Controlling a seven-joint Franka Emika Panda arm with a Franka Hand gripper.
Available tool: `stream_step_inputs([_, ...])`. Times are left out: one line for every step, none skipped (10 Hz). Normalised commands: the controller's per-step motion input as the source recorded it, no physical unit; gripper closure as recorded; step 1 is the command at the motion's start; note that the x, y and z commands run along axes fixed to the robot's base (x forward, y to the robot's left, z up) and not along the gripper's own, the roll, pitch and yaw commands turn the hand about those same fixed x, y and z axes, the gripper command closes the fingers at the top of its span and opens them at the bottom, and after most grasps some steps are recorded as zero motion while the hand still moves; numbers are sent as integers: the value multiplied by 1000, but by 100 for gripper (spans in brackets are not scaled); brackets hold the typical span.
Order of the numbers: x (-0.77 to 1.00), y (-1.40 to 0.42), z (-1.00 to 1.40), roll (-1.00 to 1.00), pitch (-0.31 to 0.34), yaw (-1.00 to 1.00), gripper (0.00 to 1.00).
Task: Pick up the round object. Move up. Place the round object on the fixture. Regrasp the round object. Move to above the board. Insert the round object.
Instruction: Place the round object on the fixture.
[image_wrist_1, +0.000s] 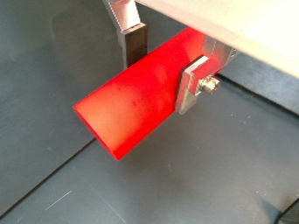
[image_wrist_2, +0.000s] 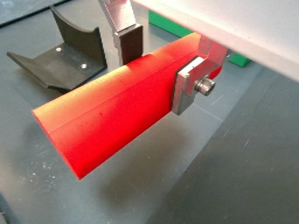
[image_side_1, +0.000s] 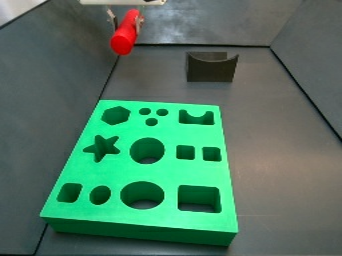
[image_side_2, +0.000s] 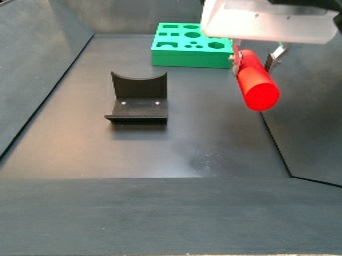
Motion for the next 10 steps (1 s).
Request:
stream_step_inputs([-30, -28, 1000, -136, 6, 20, 100])
stream_step_inputs([-31, -24, 1000, -147, 2, 9, 100])
stream_step_inputs([-34, -21, 1000, -155, 3, 2, 100])
stream_step_inputs([-34, -18, 931, -173, 0, -15, 100])
stream_step_inputs([-33, -14, 862, -187, -6, -19, 100])
stream_step_inputs([-32, -13, 795, -200, -9, -22, 100])
stream_step_inputs([-33, -11, 751, -204, -7, -26, 100])
stream_step_inputs([-28, -9, 643, -194, -4, -34, 100])
stream_step_inputs([-24, -11, 595, -192, -5, -34, 100])
stream_step_inputs([-27, -7, 495, -200, -11, -40, 100])
